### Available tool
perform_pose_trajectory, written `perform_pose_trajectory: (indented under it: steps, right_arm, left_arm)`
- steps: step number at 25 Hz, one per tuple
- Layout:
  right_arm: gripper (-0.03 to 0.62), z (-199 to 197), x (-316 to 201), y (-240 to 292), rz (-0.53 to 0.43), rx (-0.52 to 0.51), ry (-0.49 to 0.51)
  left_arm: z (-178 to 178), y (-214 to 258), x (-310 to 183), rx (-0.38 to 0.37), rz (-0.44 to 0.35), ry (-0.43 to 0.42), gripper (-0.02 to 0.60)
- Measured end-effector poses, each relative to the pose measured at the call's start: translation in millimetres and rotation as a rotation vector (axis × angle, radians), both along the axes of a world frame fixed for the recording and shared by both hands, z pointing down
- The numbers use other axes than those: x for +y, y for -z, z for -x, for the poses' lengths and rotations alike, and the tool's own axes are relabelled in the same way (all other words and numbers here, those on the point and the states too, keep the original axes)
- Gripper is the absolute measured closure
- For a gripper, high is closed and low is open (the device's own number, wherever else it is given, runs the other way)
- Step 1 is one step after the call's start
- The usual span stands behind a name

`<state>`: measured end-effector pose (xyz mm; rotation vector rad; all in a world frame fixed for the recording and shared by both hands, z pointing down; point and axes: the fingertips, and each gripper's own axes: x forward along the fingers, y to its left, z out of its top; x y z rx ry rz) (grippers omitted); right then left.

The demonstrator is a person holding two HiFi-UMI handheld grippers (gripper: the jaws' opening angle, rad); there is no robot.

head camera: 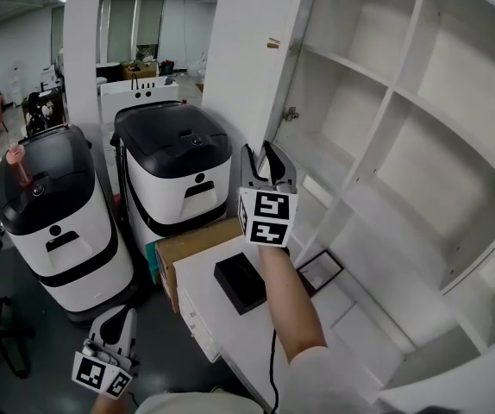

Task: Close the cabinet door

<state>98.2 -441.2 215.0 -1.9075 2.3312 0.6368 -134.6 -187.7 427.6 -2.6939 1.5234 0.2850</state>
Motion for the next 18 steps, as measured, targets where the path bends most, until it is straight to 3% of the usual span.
perform_pose_trajectory:
  steps: [9, 14, 18]
  right_arm:
    - [0.467, -56, 15, -2, 0.000, 0.004, -0.033]
    - [0.494, -108, 17, -2, 0.003, -0.024, -0.097]
    - [0.496, -131, 16, -2, 0.031, -0.009, -0.085]
  left_arm:
    - [-40, 0, -4, -0.028, 0.002, -0.050, 0.575]
    - [-65, -1, -7, -0.041, 0.006, -0.083, 0.575]
    - [-86, -4, -8, -0.049, 0.016, -0.111, 0.575]
